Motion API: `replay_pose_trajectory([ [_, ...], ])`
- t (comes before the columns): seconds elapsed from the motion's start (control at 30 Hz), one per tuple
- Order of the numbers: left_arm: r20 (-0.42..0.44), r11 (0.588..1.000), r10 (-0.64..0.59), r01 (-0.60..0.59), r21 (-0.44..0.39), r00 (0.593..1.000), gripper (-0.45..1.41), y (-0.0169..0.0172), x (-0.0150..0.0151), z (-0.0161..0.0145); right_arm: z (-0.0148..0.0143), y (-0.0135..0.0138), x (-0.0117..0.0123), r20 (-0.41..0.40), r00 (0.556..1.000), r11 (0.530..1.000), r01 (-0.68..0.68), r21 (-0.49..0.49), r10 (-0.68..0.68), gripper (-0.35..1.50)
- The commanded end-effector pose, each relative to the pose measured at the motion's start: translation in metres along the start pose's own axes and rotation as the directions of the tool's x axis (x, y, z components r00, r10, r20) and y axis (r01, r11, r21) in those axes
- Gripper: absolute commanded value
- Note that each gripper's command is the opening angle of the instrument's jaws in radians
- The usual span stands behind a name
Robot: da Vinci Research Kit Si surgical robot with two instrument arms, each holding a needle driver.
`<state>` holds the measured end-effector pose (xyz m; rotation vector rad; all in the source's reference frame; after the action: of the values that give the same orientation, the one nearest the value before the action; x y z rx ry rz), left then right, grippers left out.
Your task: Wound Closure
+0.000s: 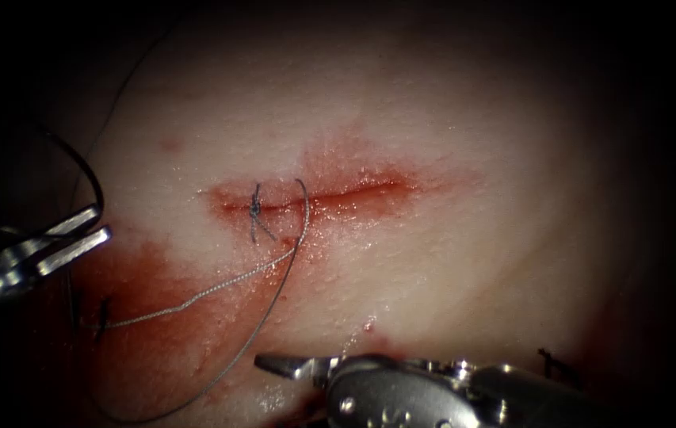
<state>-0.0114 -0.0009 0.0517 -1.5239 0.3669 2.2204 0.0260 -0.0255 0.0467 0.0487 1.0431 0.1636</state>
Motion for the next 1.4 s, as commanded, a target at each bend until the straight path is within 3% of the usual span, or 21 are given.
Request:
replay_pose_trajectory([
  [0.03,-0.003,1.0,0.002,-0.002,0.0,1.0,-0.45,-0.0004,-0.0002,0.0008,0.0002,0.002,-0.0019,0.003,1.0,1.0,0.016,-0.024,-0.016,1.26],
  [0.1,-0.002,1.0,0.002,-0.002,0.0,1.0,-0.45,-0.0004,-0.0003,0.0008,-0.0009,0.0044,-0.0044,0.021,0.998,0.997,0.062,-0.041,-0.061,1.2],
  [0.17,-0.001,1.0,0.002,-0.002,0.002,1.0,-0.45,-0.0004,-0.0003,0.0009,-0.0004,0.0063,-0.0072,-0.009,0.996,0.993,0.085,-0.084,-0.086,1.28],
  [0.23,-0.001,1.0,0.003,-0.003,0.004,1.0,-0.45,-0.0002,-0.0003,0.0011,0.0025,0.0074,-0.0105,-0.05,0.989,0.988,0.137,-0.073,-0.141,1.28],
  [0.27,-0.001,1.0,0.003,-0.003,0.004,1.0,-0.45,-0.0002,-0.0003,0.0011,0.0025,0.0074,-0.0105,-0.05,0.989,0.988,0.137,-0.073,-0.141,1.28],
  [0.3,-0.001,1.0,0.004,-0.004,0.005,1.0,-0.45,-0.0001,-0.0004,0.0011,0.0055,0.0073,-0.0122,-0.066,0.976,0.977,0.201,-0.072,-0.206,1.28],
  [0.6,-0.001,1.0,0.004,-0.004,0.005,1.0,-0.45,-0.0002,-0.0004,0.0011,0.0111,0.0065,-0.0158,-0.098,0.958,0.962,0.264,-0.073,-0.27,1.21],
  [0.83,-0.001,1.0,0.004,-0.004,0.005,1.0,-0.45,-0.0002,-0.0004,0.0011,0.0132,0.0059,-0.0159,-0.11,0.953,0.959,0.276,-0.071,-0.282,0.96],
  [0.9,0.0,1.0,0.004,-0.004,0.005,1.0,-0.45,-0.0002,-0.0004,0.0011,0.0133,0.0058,-0.0161,-0.114,0.951,0.957,0.283,-0.06,-0.288,0.54],
  [0.93,0.0,1.0,0.004,-0.004,0.005,1.0,-0.45,-0.0002,-0.0004,0.0011,0.0135,0.0056,-0.0165,-0.104,0.949,0.955,0.297,-0.017,-0.297,-0.35],
  [1.2,-0.001,1.0,0.004,-0.004,0.005,1.0,-0.45,-0.0002,-0.0004,0.0011,0.013,0.004,-0.0162,-0.069,0.957,0.958,0.283,0.045,-0.28,-0.35],
  [1.3,-0.001,1.0,0.005,-0.005,0.005,1.0,-0.45,-0.0002,-0.0006,0.0011,0.0122,0.0001,-0.0135,-0.069,0.959,0.952,0.283,0.114,-0.276,-0.35],
  [1.4,-0.001,1.0,0.005,-0.005,0.005,1.0,-0.45,-0.0002,-0.0007,0.0012,0.0107,-0.0067,-0.0076,-0.087,0.963,0.934,0.269,0.235,-0.255,-0.35],
])
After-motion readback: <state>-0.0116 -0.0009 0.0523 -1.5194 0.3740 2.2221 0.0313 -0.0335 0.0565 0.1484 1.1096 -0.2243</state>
